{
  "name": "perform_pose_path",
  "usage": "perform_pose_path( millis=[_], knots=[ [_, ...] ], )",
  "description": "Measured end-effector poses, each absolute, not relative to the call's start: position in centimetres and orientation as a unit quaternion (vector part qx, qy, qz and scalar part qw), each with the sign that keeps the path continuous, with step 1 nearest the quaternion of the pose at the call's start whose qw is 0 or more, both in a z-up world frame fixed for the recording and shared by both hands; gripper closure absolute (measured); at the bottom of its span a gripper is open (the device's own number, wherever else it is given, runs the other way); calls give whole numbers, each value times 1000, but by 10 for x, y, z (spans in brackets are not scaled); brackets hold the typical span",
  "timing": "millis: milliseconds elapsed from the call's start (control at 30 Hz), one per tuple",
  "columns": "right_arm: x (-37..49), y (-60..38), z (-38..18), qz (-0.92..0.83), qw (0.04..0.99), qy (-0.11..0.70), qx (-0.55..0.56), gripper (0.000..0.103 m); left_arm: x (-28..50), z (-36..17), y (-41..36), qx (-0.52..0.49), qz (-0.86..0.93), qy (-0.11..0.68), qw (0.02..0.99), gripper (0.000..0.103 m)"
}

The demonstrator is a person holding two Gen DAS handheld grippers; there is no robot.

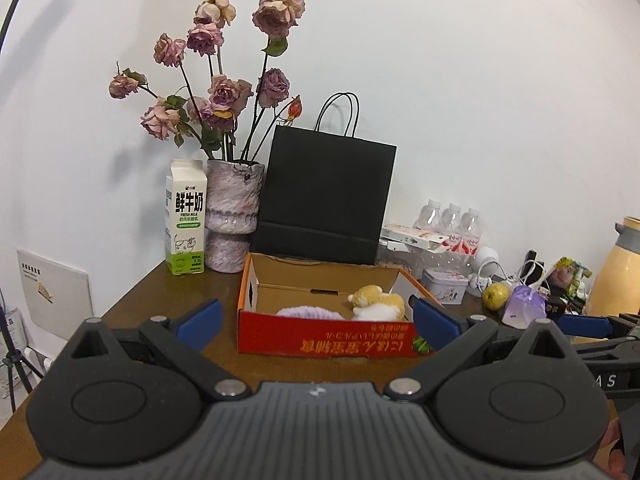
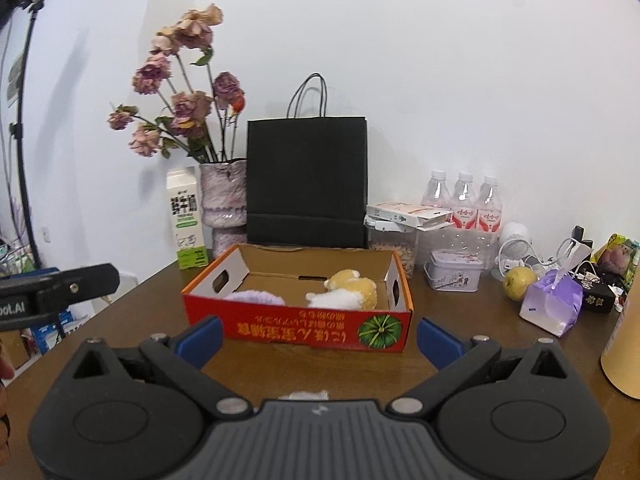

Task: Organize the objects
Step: 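Withdraw both tools from the red box back over the table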

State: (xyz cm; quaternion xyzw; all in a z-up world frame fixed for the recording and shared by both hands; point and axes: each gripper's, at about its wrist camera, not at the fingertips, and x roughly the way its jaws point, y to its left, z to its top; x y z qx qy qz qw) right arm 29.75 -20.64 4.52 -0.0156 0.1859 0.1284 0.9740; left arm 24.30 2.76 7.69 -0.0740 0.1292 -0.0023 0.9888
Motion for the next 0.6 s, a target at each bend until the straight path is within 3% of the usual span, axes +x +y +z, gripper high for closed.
perform_pose_path(
  millis=[600],
  knots=[
    [206,-232,21,148,975,165,-20,0,175,55,7,-48,-9,154,987,0]
  ],
)
